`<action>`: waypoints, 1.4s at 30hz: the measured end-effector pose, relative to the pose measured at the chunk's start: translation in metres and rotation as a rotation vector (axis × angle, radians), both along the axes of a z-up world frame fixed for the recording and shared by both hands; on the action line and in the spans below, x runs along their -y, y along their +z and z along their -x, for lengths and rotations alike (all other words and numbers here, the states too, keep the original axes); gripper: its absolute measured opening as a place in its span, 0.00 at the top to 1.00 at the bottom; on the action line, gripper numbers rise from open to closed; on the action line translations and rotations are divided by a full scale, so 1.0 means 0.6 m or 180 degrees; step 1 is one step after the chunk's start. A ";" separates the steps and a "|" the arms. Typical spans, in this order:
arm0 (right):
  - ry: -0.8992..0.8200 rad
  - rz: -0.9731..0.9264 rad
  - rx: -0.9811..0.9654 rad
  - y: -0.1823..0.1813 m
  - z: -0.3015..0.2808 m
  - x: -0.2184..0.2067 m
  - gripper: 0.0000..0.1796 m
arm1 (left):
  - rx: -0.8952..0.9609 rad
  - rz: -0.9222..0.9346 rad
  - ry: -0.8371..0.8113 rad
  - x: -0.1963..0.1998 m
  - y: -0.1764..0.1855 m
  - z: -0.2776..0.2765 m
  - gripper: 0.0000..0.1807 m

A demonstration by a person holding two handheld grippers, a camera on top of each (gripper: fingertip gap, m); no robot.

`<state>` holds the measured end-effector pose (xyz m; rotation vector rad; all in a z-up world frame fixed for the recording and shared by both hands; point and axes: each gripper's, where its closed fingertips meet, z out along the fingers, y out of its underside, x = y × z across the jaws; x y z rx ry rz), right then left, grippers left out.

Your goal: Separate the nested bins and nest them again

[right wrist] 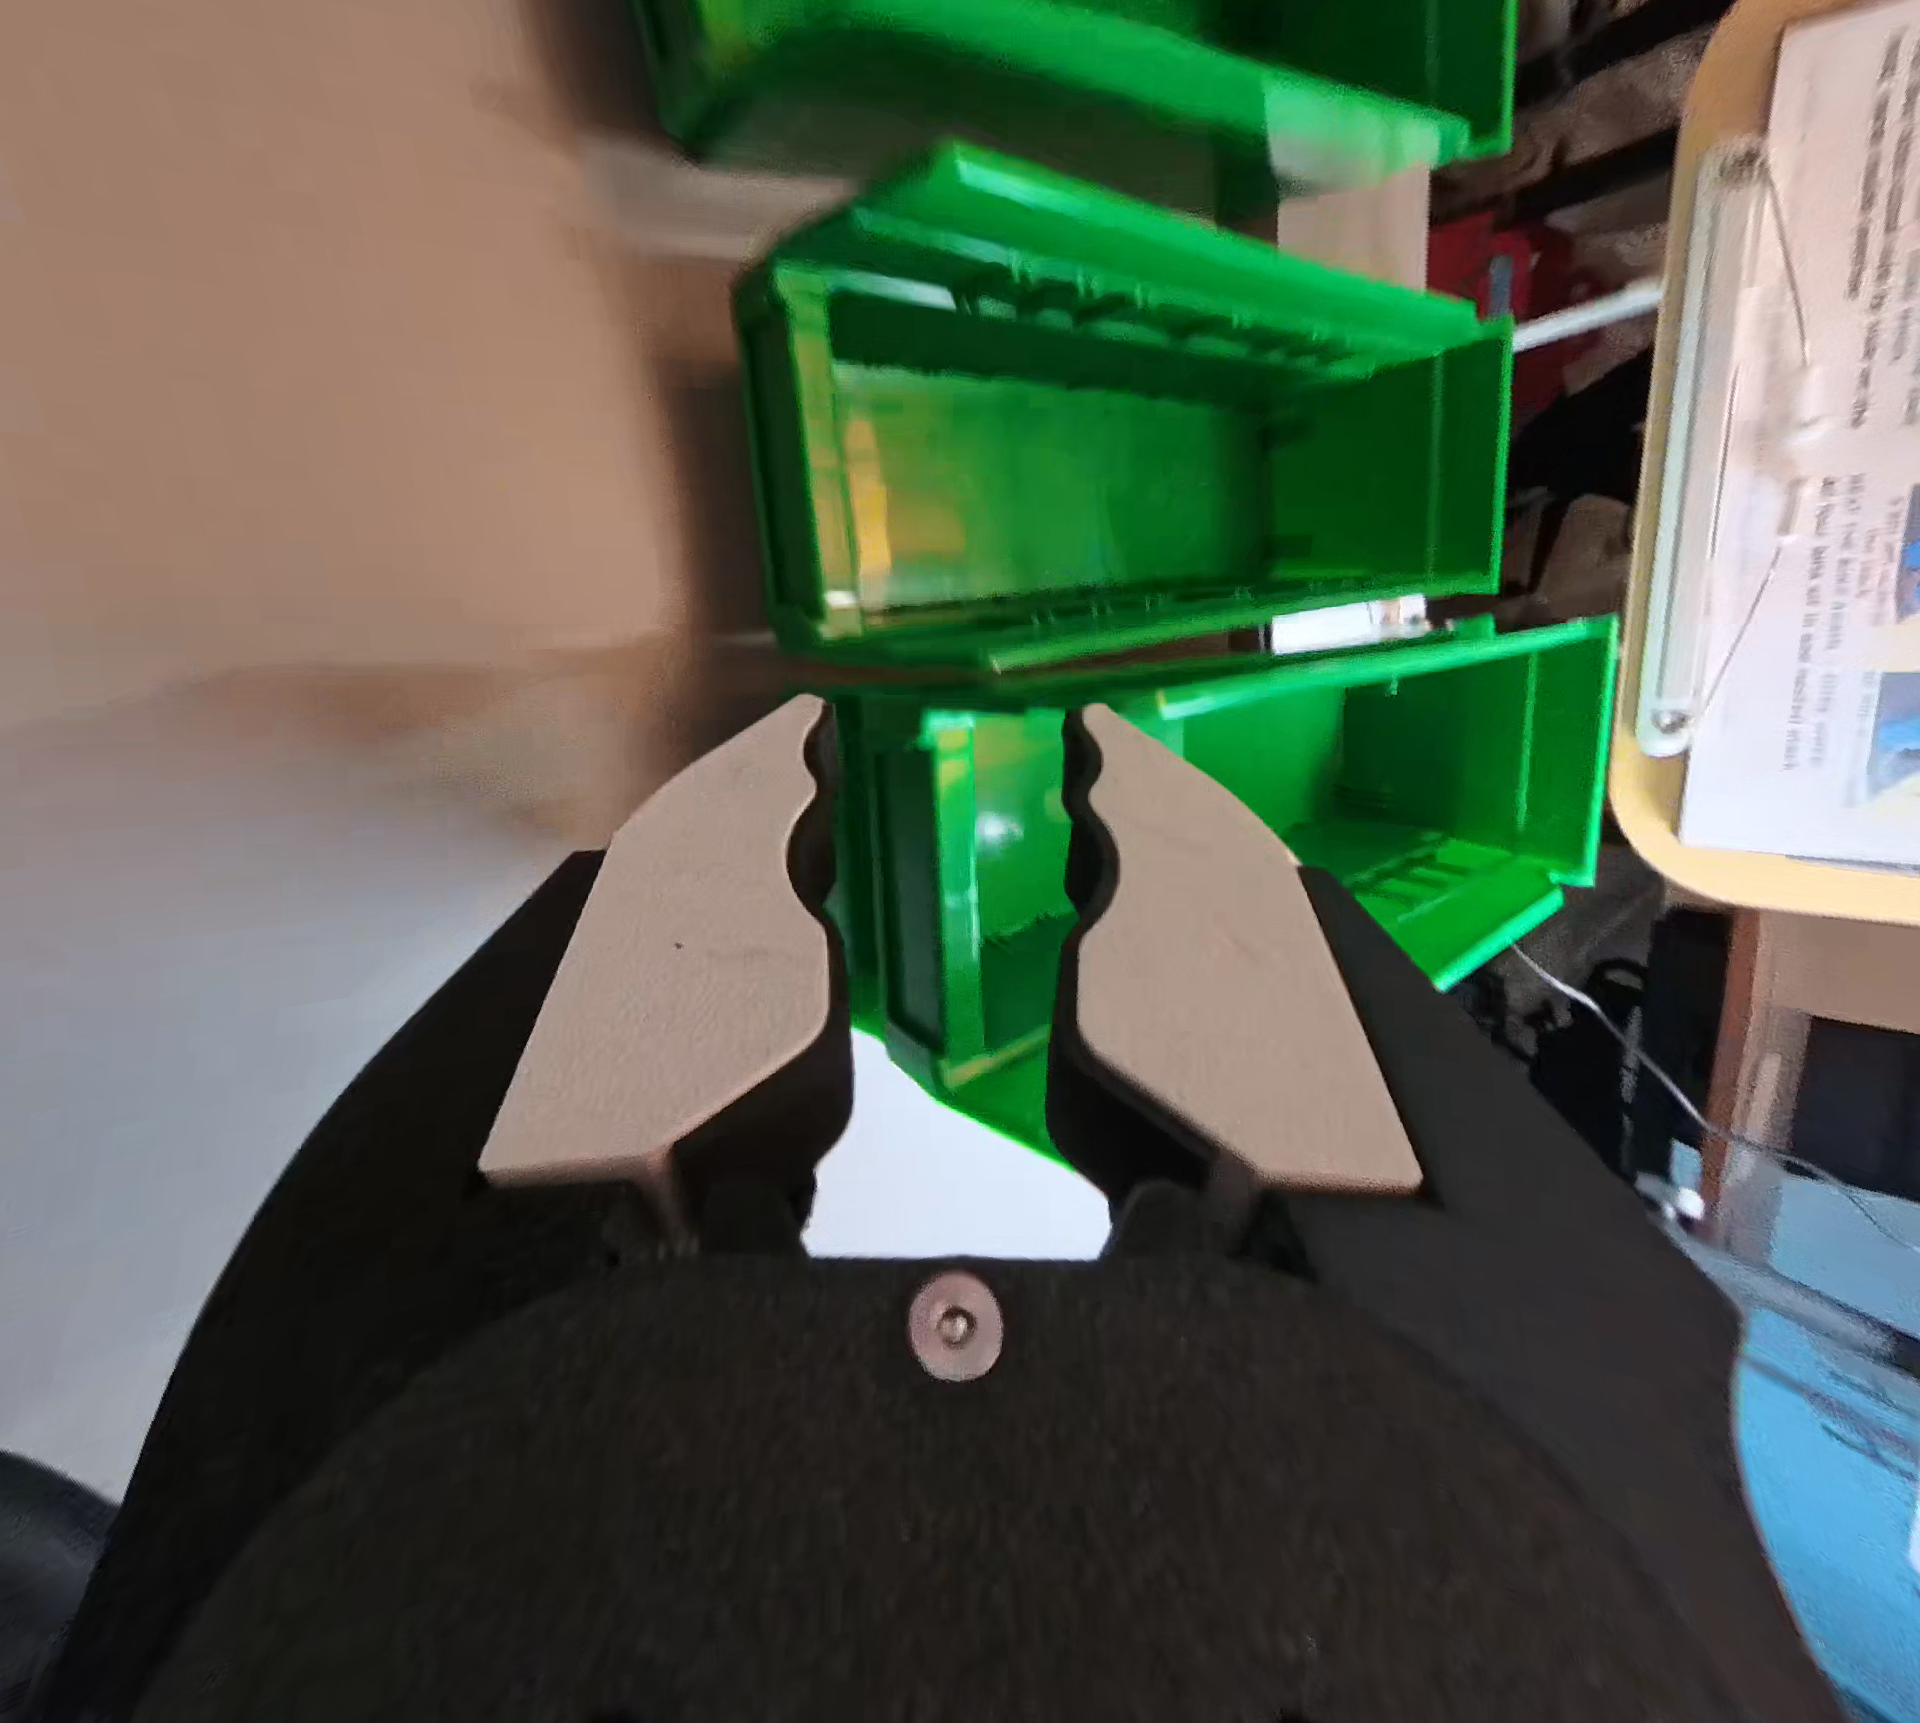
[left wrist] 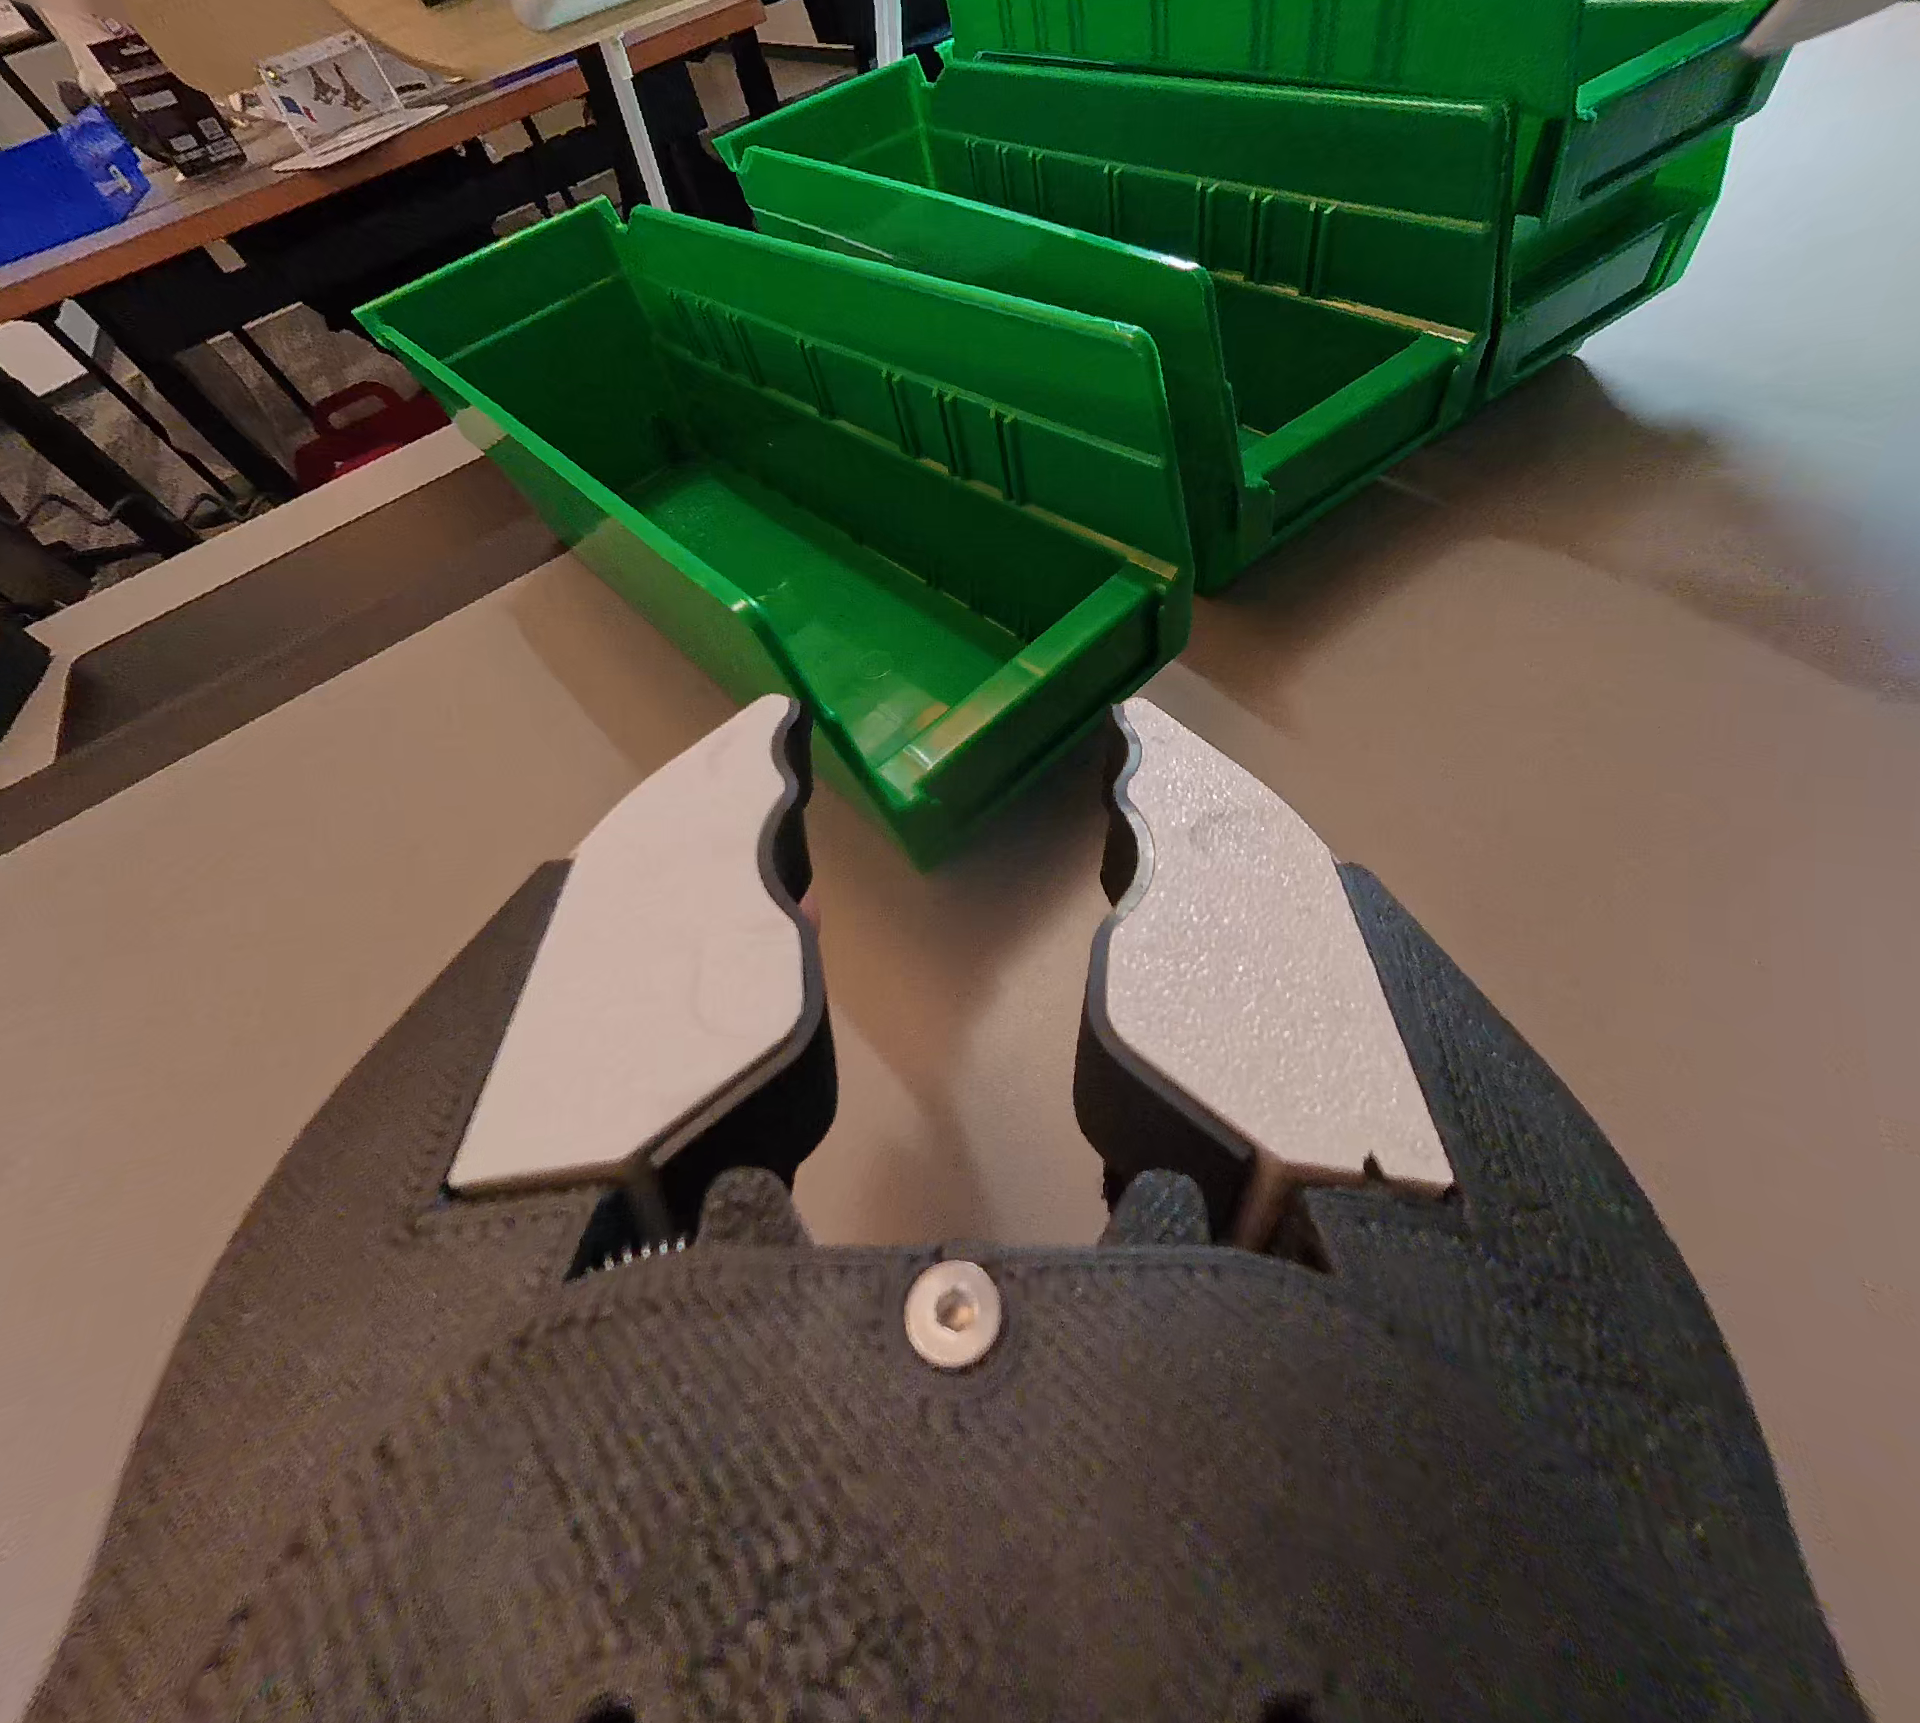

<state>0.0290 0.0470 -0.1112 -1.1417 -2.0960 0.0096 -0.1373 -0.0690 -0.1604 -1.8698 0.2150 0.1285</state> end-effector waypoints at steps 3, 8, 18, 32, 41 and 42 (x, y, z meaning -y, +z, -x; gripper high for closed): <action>0.0190 0.0318 -0.0057 -0.009 0.027 0.058 0.77 | 0.0004 -0.0017 0.0007 0.001 0.002 0.001 0.70; 0.0100 0.0370 0.0227 -0.091 0.072 0.077 0.72 | 0.0026 -0.0064 0.0002 0.002 0.009 0.001 0.70; -0.0500 -0.0180 0.0601 -0.179 0.128 0.021 0.70 | 0.0048 -0.0106 -0.0023 0.005 0.018 0.001 0.70; -0.0052 -0.0028 0.0235 -0.097 0.106 0.100 0.84 | 0.0032 -0.0099 -0.0054 0.005 0.017 -0.005 0.71; 0.0217 -0.0030 -0.0177 0.092 0.065 0.133 0.84 | -0.0019 -0.0084 -0.0039 0.004 0.013 -0.006 0.71; 0.0214 -0.0158 -0.0180 0.112 0.057 0.122 0.84 | -0.0016 -0.0081 -0.0040 0.004 0.013 -0.006 0.71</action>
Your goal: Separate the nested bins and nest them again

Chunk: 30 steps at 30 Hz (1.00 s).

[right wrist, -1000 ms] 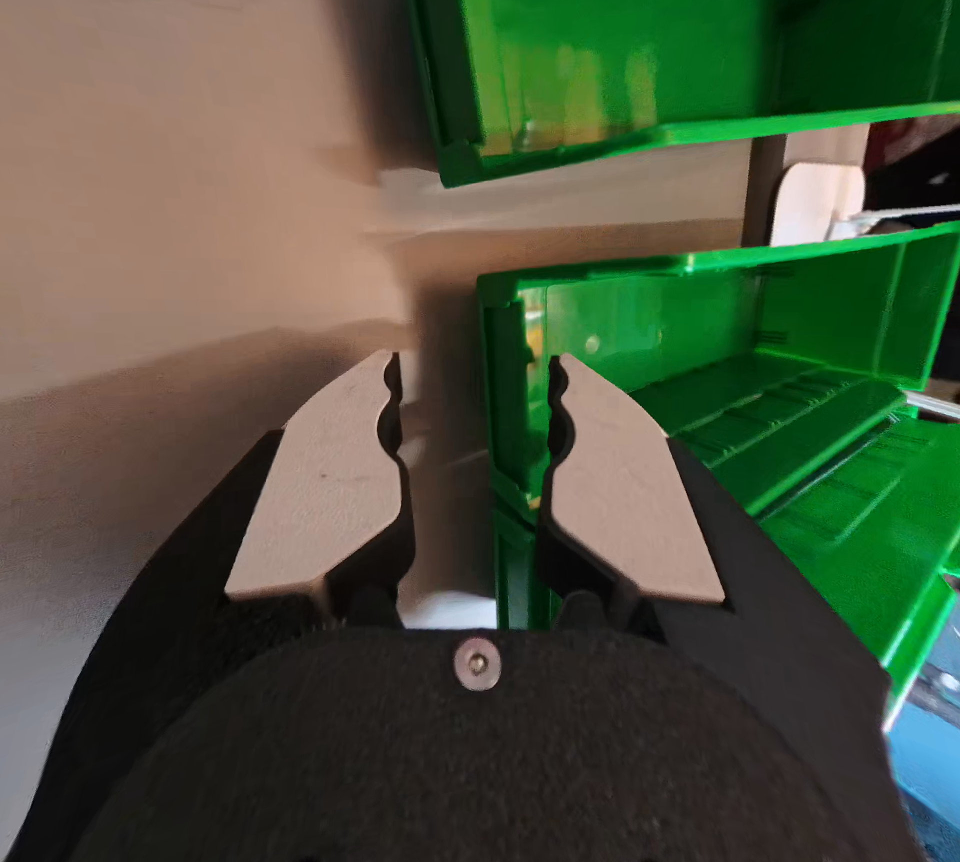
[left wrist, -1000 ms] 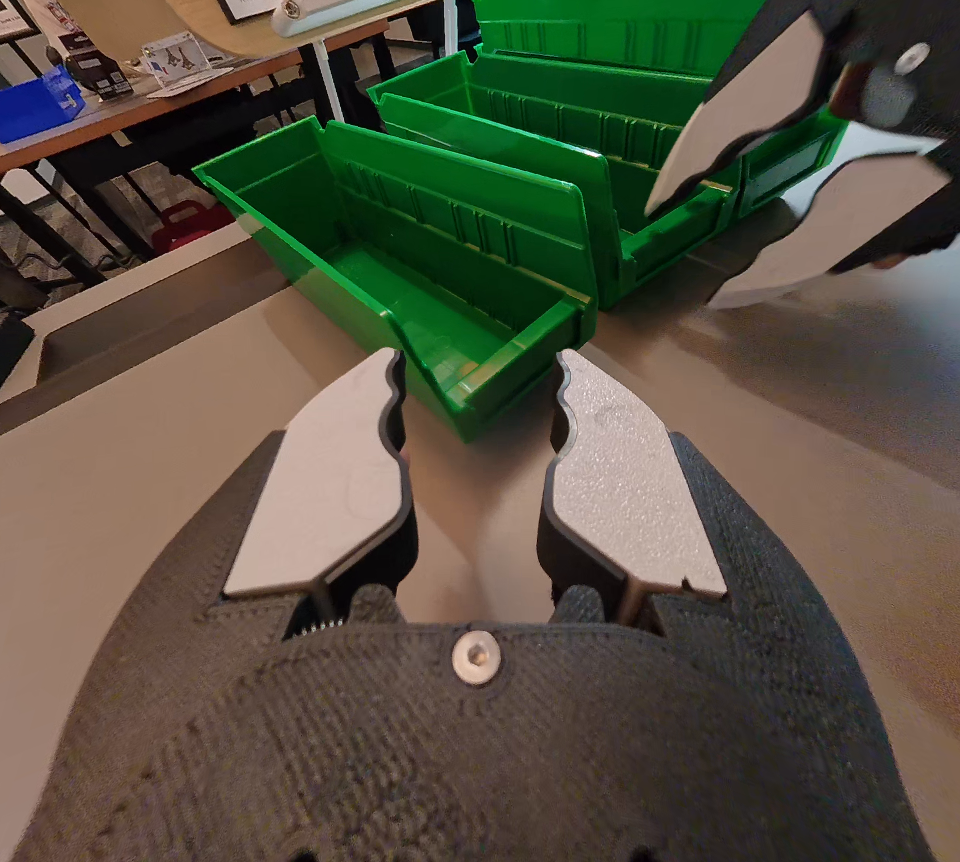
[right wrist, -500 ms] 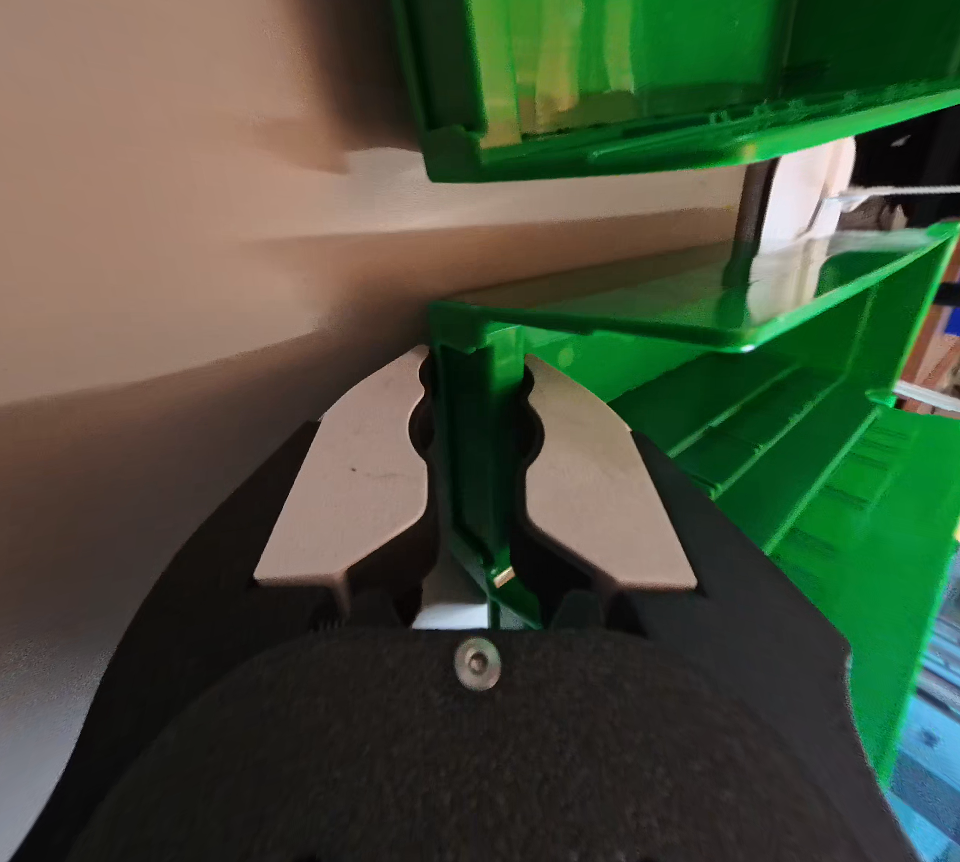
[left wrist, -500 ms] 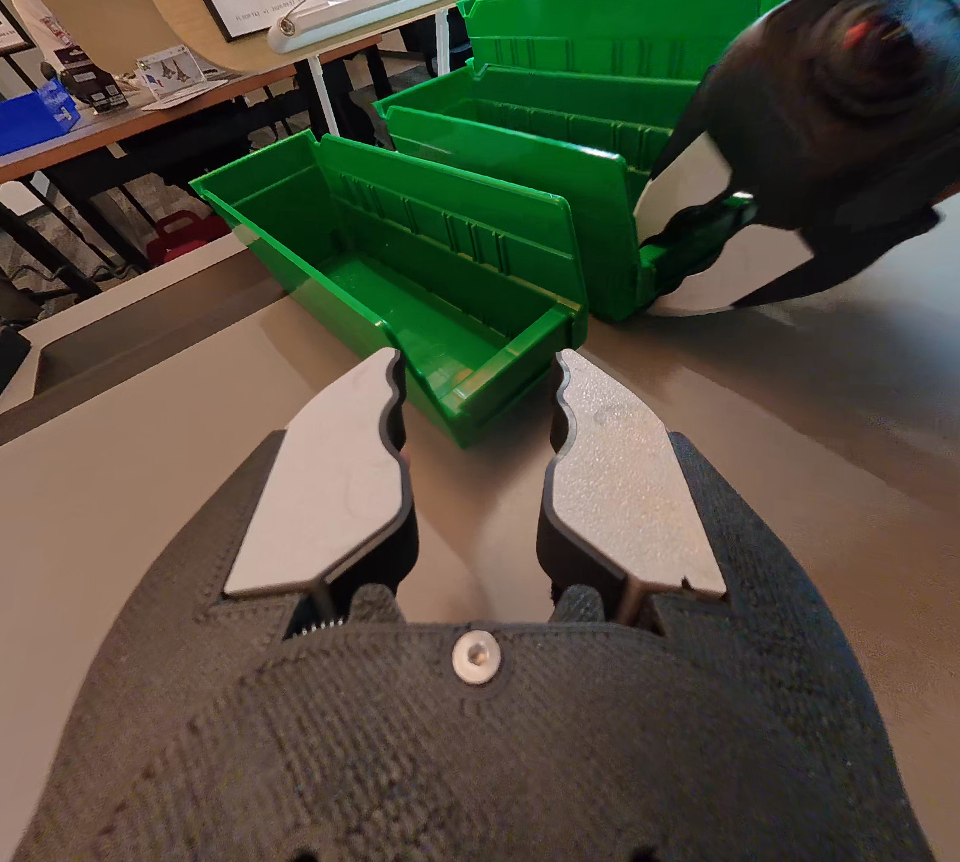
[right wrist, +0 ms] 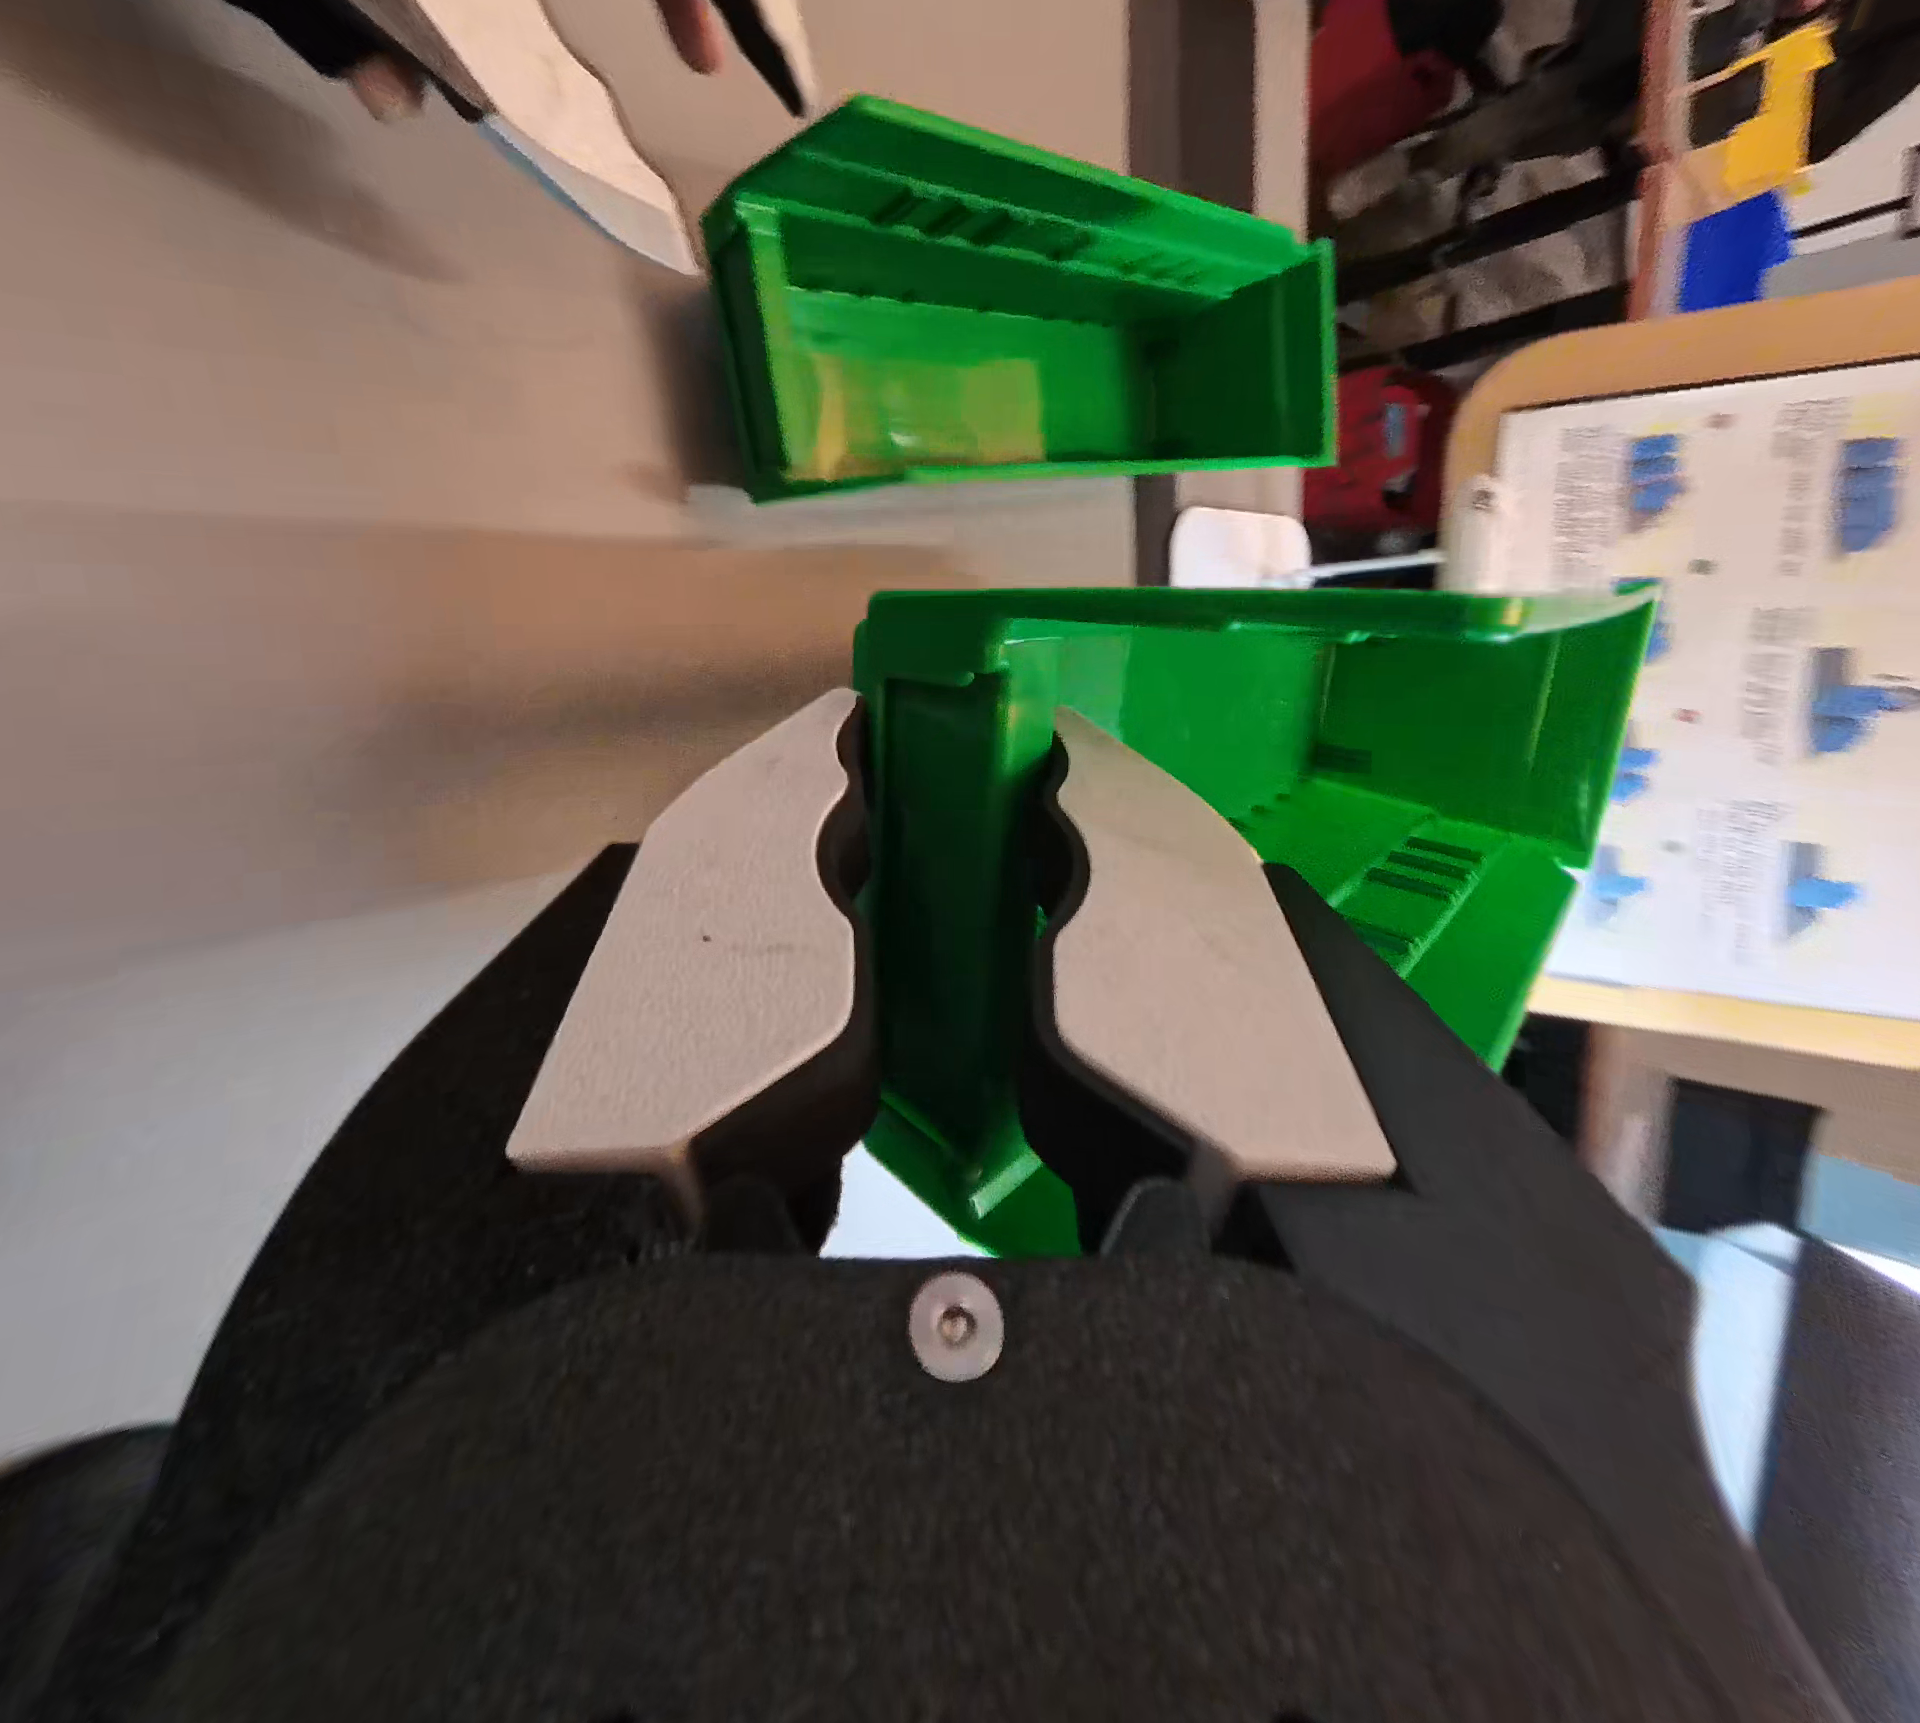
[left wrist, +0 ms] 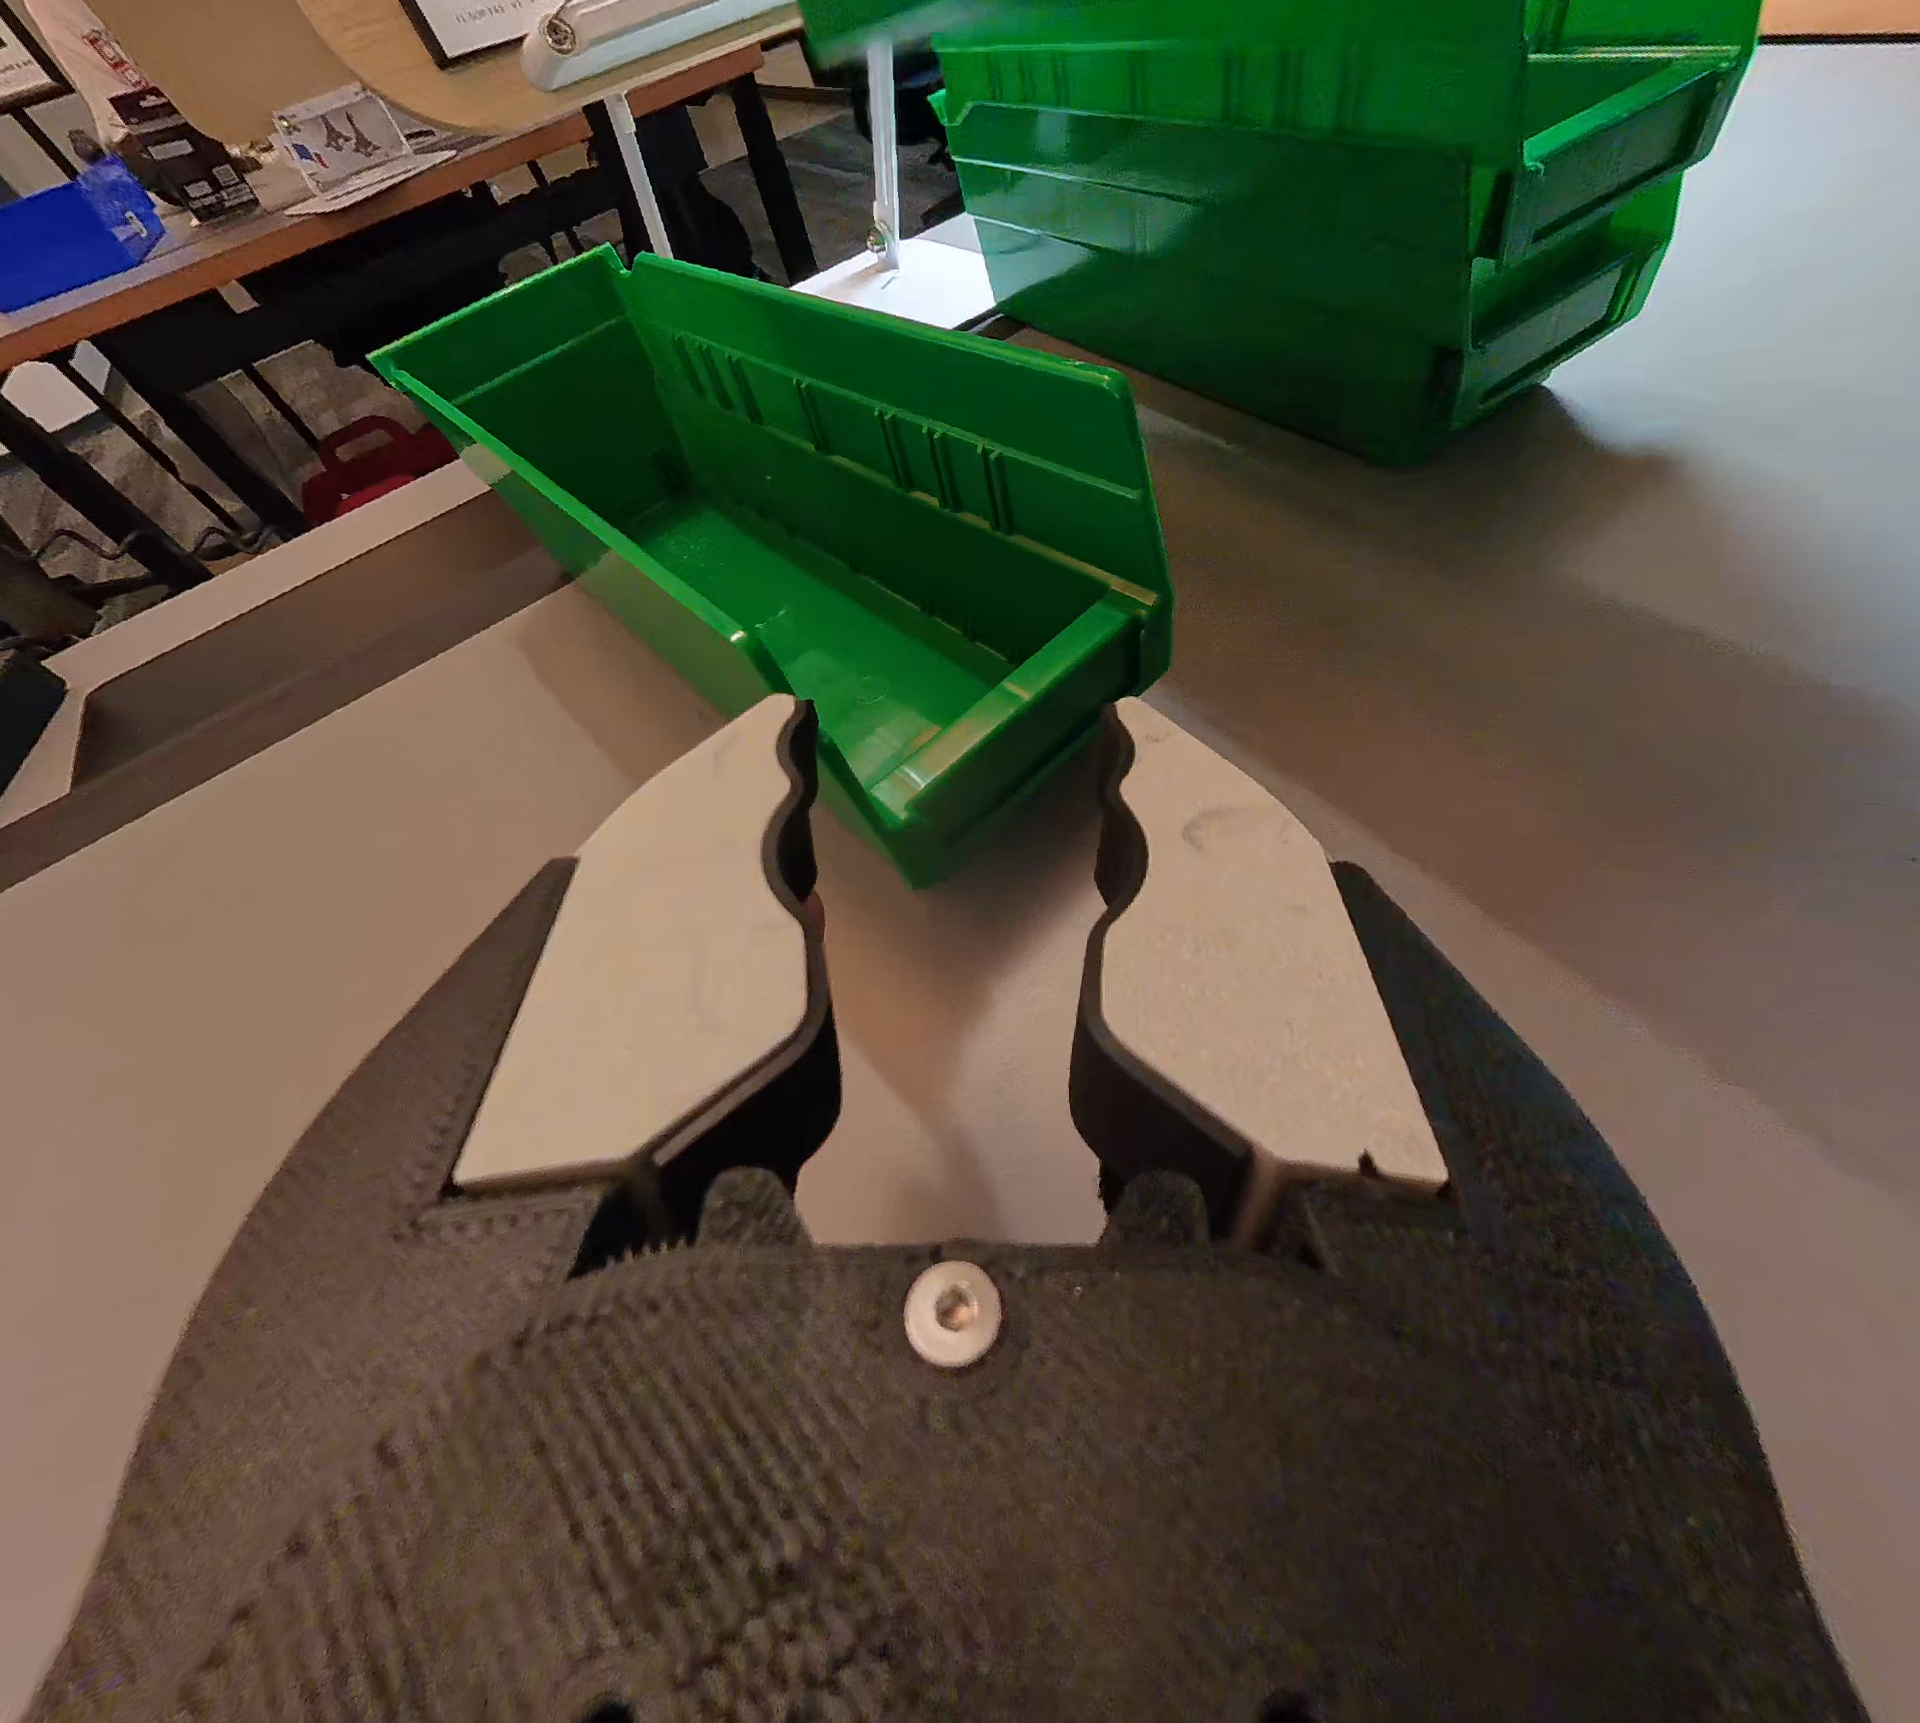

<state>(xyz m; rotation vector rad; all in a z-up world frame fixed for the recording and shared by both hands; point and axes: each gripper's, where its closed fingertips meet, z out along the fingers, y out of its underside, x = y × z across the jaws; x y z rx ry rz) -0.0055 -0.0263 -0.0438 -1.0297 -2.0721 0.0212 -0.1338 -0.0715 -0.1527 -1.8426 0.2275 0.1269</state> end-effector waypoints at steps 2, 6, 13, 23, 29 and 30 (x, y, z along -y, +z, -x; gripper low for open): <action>0.0022 -0.0242 0.0034 0.028 -0.015 -0.026 0.84 | -0.0002 0.0009 -0.0003 0.000 -0.001 -0.001 0.71; -0.0137 -0.0395 0.0197 0.027 -0.041 -0.100 0.84 | -0.0010 0.0005 -0.0008 0.000 -0.001 -0.002 0.72; -0.0184 -0.0228 0.0359 -0.075 -0.069 -0.182 0.84 | -0.0026 0.0038 -0.0019 -0.002 -0.008 -0.002 0.73; -0.0306 -0.0176 -0.0262 -0.088 -0.081 -0.167 0.71 | -0.0262 0.0011 -0.0091 -0.002 -0.010 -0.017 0.76; -0.0473 0.0549 -0.1276 -0.064 -0.155 -0.114 0.71 | -0.0463 0.0053 -0.0237 -0.006 -0.009 -0.040 0.77; -0.0546 0.0725 -0.1409 -0.071 -0.172 -0.109 0.71 | -0.0556 0.0069 -0.0250 -0.008 -0.007 -0.043 0.77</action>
